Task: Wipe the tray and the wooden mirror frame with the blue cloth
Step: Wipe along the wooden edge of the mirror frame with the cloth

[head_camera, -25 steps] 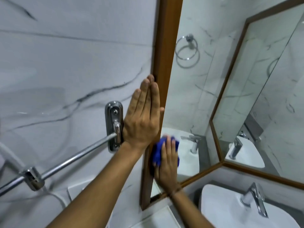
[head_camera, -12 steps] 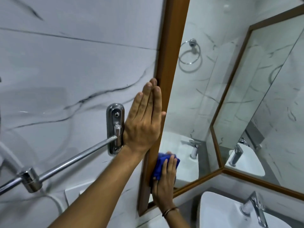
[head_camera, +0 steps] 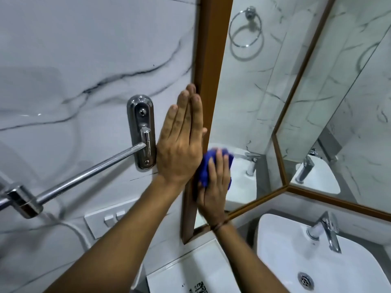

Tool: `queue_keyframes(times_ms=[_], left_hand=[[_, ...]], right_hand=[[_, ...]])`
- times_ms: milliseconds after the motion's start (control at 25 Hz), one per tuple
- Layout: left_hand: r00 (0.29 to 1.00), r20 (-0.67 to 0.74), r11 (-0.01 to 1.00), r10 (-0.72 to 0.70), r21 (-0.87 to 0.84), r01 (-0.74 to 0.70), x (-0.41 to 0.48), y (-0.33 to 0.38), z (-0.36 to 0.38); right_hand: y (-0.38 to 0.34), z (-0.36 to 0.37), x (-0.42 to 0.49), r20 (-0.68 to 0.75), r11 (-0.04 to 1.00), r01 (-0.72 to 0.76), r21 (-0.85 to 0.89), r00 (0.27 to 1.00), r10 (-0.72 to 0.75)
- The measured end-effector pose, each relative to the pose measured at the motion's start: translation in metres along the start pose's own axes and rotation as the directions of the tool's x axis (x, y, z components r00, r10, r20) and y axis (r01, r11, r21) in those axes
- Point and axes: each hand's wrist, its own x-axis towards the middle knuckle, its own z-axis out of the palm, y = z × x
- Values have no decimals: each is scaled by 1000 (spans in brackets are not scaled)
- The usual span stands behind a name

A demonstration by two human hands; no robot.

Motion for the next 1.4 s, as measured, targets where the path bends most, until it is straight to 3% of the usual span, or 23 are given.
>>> queue_keyframes(times_ms=[80, 160, 200, 280, 320, 360, 440, 480, 600, 640, 680, 800, 840, 960, 1000, 1160, 1200, 1320, 1360, 1400], left_hand=[[999, 15, 1000, 28, -2, -28, -33, 0, 11], [995, 85, 998, 46, -49, -42, -66, 0, 20], [993, 101, 996, 65, -67, -58, -80, -1, 27], [992, 97, 995, 78, -68, -71, -97, -3, 33], [993, 93, 996, 77, -57, -72, -101, -3, 35], [995, 89, 997, 47, -72, -41, -102, -2, 36], [997, 68, 997, 39, -67, -35, -104, -2, 37], [996, 62, 997, 59, -45, -57, -104, -3, 39], [998, 41, 997, 50, -68, -48, -108, -6, 40], [998, 36, 996, 57, -65, -55, -108, -4, 40], [997, 32, 996, 66, -55, -64, -108, -2, 42], [998, -2, 997, 69, -39, -69, -110, -4, 45], [997, -11, 997, 77, -24, -77, -110, -5, 48], [998, 10, 998, 69, -13, -69, -112, -5, 49], [996, 17, 997, 83, -4, -83, -112, -5, 48], [996, 17, 995, 93, 36, -94, -118, -6, 54], [995, 9, 994, 95, 50, -95, -118, -6, 55], [996, -8, 995, 90, 36, -89, -117, -5, 56], [995, -18, 995, 96, 41, -95, -117, -3, 57], [995, -28, 994, 93, 51, -92, -118, -3, 57]], right_hand=[[9, 6, -97, 190, 987, -144, -72, 969, 155], [13, 12, -165, 277, 955, -282, -98, 914, 298], [17, 16, -180, 317, 900, -429, -74, 846, 429], [7, 26, -195, 354, 684, -729, 14, 643, 679], [-5, 35, -196, 332, 602, -796, 59, 584, 740], [-14, 43, -193, 280, 570, -814, 109, 576, 768], [-14, 50, -177, 105, 543, -816, 197, 568, 816], [1, 49, -159, -7, 498, -839, 219, 509, 861], [52, 46, -123, -154, 203, -898, 389, 155, 976], [49, 48, -122, -170, 159, -883, 441, 92, 981], [39, 54, -127, -164, 165, -876, 454, 100, 981], [-5, 68, -151, -23, 207, -857, 472, 223, 975], [3, 62, -146, -14, 202, -859, 470, 222, 975], [52, 46, -115, -129, 133, -836, 533, 75, 989], [49, 46, -110, -157, 136, -826, 547, 59, 986], [-4, 61, -134, -62, 250, -828, 502, 254, 965], [10, 55, -129, -72, 233, -820, 523, 230, 971], [60, 46, -104, -146, 130, -819, 559, 57, 988], [52, 47, -101, -153, 115, -820, 561, 34, 988], [34, 54, -107, -142, 124, -833, 540, 55, 988]])
